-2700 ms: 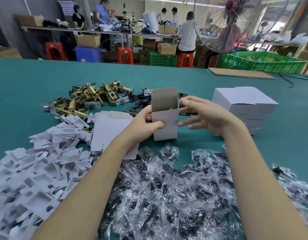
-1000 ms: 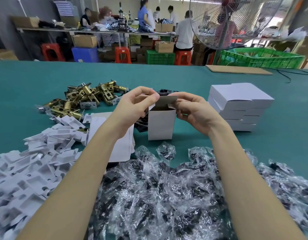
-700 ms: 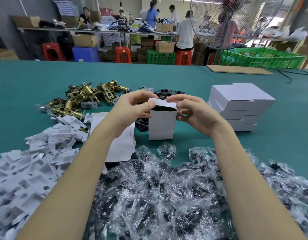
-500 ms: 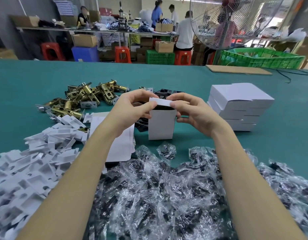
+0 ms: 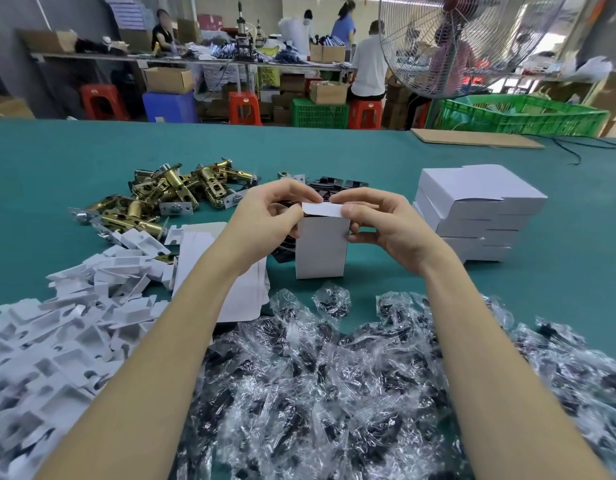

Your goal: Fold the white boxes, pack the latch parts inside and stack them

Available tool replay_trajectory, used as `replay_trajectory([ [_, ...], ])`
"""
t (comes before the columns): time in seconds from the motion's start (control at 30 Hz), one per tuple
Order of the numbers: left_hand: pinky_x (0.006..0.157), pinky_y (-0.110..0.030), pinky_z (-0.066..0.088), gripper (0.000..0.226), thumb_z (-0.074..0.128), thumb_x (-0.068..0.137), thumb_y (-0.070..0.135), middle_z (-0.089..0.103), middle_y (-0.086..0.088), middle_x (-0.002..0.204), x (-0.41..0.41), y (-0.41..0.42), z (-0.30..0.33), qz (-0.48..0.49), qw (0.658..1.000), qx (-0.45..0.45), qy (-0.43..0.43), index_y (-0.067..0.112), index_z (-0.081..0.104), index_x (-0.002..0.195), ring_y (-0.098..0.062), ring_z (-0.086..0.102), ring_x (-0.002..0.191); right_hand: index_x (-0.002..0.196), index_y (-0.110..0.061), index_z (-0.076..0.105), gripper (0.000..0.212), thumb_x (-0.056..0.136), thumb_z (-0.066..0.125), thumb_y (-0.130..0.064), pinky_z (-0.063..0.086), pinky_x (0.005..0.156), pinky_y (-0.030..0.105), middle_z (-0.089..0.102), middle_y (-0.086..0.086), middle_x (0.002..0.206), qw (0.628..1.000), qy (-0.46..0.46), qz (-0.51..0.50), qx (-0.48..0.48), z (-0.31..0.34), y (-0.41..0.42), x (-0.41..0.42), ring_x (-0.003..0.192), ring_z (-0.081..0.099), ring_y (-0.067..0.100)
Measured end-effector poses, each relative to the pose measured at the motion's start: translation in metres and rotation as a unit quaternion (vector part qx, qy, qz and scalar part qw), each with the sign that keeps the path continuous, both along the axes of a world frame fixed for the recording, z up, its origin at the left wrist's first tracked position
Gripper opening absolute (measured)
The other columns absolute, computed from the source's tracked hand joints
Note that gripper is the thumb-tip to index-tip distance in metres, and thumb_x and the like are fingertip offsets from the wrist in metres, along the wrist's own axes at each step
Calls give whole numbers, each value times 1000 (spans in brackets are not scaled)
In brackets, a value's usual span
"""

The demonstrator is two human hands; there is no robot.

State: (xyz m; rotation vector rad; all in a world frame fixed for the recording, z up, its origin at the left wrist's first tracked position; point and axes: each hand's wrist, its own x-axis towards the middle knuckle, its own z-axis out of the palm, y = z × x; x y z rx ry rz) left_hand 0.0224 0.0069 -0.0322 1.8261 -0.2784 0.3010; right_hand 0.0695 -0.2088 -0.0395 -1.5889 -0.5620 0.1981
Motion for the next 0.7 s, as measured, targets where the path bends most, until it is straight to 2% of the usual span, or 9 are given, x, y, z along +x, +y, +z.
replay_trajectory([
  [0.1,73,-21,57,28,58,99,1,75,7,105,-2,8,0,-41,999,-15,23,22,77,101,-12,69,93,105,-24,80,18,96,69,-14,60,75,29,72,-2,86,1000,-16,-6,3,-2,-1,1,70,54,10],
  [0.17,75,-21,57,20,64,99,8,74,5,105,-3,11,-1,-62,997,-29,30,21,77,105,-8,69,92,105,-23,80,18,97,68,-13,60,74,29,71,0,85,1000,-21,-11,4,-1,-1,1,68,54,11],
  [0.23,73,-21,58,14,68,98,15,75,3,100,-3,11,-2,-60,997,-34,23,21,78,104,-7,70,89,106,-23,80,17,98,68,-14,60,73,29,72,0,84,1000,-27,-11,0,-1,-1,1,68,54,11],
  [0.33,69,-23,60,16,69,97,13,77,-4,96,0,8,-3,-31,999,-36,-6,25,79,97,-9,71,85,107,-23,80,16,98,68,-16,61,72,30,73,0,84,999,-43,-20,-8,0,-1,1,66,55,13],
  [0.53,66,-23,60,15,69,97,10,77,4,90,1,8,-9,-18,998,2,-58,20,78,101,-18,71,78,109,-25,81,17,96,72,-19,60,71,31,74,2,87,999,-47,-21,-13,-2,-2,3,67,55,13],
  [0.6,64,-28,62,13,69,97,11,77,0,92,1,8,-11,-1,997,26,-78,17,77,104,-25,72,76,110,-23,81,18,96,72,-18,60,71,31,73,1,87,999,-44,-23,-6,-3,-2,3,66,55,13],
  [0.7,63,-36,64,13,68,98,14,76,1,93,1,8,-12,23,990,72,-117,15,76,108,-22,73,69,111,-21,80,18,96,71,-18,60,72,31,73,2,86,999,-36,-22,1,-4,-2,4,65,55,12],
])
